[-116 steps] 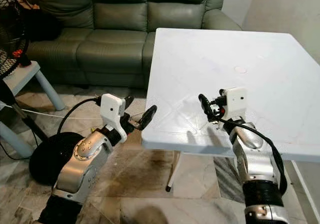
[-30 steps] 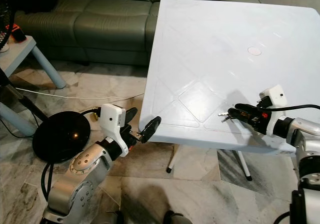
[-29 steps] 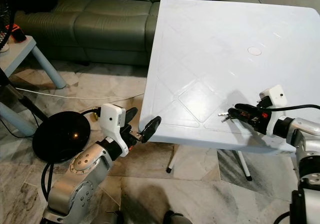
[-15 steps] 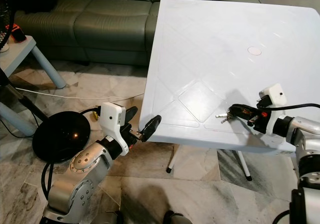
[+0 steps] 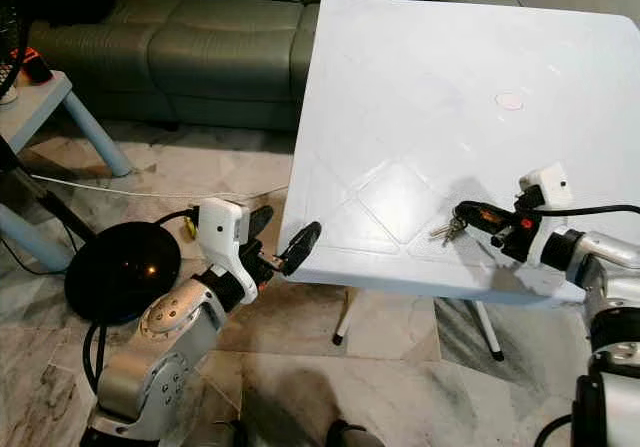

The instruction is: Hang keys on a hook

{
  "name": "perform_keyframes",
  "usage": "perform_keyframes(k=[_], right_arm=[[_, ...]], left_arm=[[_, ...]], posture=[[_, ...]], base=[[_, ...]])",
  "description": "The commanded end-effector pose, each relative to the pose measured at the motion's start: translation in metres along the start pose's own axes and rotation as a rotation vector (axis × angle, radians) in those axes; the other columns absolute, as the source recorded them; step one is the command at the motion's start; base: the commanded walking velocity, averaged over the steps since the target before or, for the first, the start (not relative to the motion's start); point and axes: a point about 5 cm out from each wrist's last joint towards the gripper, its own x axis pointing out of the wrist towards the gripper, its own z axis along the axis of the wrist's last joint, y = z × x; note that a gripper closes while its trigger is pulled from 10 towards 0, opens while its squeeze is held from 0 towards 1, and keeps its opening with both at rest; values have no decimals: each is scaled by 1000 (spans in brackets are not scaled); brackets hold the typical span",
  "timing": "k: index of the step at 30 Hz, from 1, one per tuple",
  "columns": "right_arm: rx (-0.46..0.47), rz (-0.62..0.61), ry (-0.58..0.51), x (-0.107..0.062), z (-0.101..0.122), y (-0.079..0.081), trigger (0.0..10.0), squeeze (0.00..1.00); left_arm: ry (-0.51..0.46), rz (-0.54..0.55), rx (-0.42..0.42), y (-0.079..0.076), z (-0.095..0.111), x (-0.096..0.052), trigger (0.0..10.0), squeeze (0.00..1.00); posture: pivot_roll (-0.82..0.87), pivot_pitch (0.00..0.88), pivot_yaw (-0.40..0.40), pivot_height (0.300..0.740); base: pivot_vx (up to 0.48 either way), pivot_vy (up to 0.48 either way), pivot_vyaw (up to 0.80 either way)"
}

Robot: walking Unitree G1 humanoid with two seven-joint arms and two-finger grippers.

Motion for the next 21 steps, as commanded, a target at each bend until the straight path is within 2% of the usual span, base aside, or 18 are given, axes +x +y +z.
perform_keyframes(k=[1, 2, 6, 8, 9, 10, 11, 12, 14, 18, 20, 21], right_arm=[[36, -19, -99, -1, 7, -1, 0, 0], [73, -40, -177, 2, 11, 0, 0, 0], [99, -44, -234, 5, 12, 2, 0, 0], [115, -118, -357, 11, 18, 4, 0, 0], [115, -118, -357, 11, 18, 4, 0, 0], [123, -212, -443, 18, 22, 8, 10000, 0], [127, -258, -498, 21, 25, 12, 10000, 0], [127, -258, -498, 21, 25, 12, 10000, 0], [114, -312, -545, 28, 26, 23, 10000, 0], [99, -377, -591, 34, 26, 41, 10000, 0], [84, -443, -620, 35, 28, 53, 10000, 0], [84, -443, -620, 35, 28, 53, 10000, 0]], left_arm=[[-4, 34, 4, 4, 0, 2, 10000, 0], [-23, 68, 32, 8, 2, 5, 10000, 0], [-29, 90, 35, 11, 3, 8, 10000, 0], [-57, 131, 51, 17, 9, 15, 10000, 0], [-57, 131, 51, 17, 9, 15, 10000, 0], [-88, 180, 75, 25, 16, 22, 10000, 0], [-110, 211, 87, 31, 21, 27, 10000, 0], [-110, 211, 87, 31, 21, 27, 10000, 0], [-135, 251, 99, 40, 28, 33, 10000, 0], [-164, 250, 136, 50, 36, 37, 10000, 0], [-173, 258, 142, 60, 39, 39, 10000, 0], [-173, 258, 142, 60, 39, 39, 10000, 0]], posture=[[123, 192, -12, 740], [124, 186, -12, 740], [125, 179, -11, 740], [123, 162, -8, 740], [123, 162, -8, 740], [118, 148, -8, 740], [116, 144, -7, 740], [116, 144, -7, 740], [106, 126, -2, 740], [95, 105, 2, 740], [89, 94, 5, 740], [89, 94, 5, 740]], base=[[0, 0, 0], [0, 0, 0], [0, 0, 0], [0, 0, 0], [0, 0, 0], [0, 0, 0], [0, 0, 0], [0, 0, 0], [0, 0, 0], [0, 0, 0], [0, 0, 0], [0, 0, 0]])
